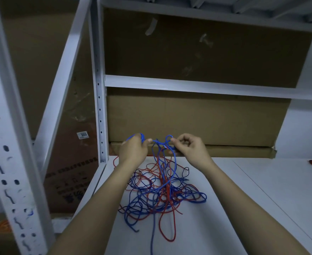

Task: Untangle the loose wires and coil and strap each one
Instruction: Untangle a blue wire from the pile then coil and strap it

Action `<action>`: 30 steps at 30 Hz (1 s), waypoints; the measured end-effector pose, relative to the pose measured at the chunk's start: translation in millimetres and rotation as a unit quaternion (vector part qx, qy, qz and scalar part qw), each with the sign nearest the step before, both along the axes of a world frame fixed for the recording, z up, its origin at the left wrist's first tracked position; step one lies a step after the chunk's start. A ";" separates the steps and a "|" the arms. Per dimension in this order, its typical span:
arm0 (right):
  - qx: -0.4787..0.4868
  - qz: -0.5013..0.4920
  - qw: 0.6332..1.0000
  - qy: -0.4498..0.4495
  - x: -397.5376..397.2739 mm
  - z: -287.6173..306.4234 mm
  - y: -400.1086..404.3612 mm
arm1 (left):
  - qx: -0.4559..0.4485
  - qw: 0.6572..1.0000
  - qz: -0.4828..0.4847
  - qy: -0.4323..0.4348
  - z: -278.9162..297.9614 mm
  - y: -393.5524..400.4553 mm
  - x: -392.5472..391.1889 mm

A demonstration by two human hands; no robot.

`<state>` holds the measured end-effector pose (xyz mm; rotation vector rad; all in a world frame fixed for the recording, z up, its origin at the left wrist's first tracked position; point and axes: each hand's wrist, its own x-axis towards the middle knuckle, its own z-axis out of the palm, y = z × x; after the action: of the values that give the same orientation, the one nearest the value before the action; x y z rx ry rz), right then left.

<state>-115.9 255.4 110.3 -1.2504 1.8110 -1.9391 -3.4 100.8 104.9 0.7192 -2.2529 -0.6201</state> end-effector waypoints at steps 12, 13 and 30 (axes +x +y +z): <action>0.102 -0.002 0.971 0.218 -4.5 0.7 8.3 | 0.017 1.000 -0.024 0.012 0.1 16.4 13.1; 0.104 -0.029 0.962 0.250 -4.8 1.2 8.6 | 0.019 0.999 -0.028 0.008 -0.8 18.2 15.2; 0.173 -0.074 0.979 0.081 -12.2 0.9 -0.4 | -0.024 1.000 -0.005 0.015 -7.5 25.7 21.2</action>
<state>-128.1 255.1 111.2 -1.2135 2.2607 -1.5303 17.8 126.5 97.5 0.6715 -2.2367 -0.5745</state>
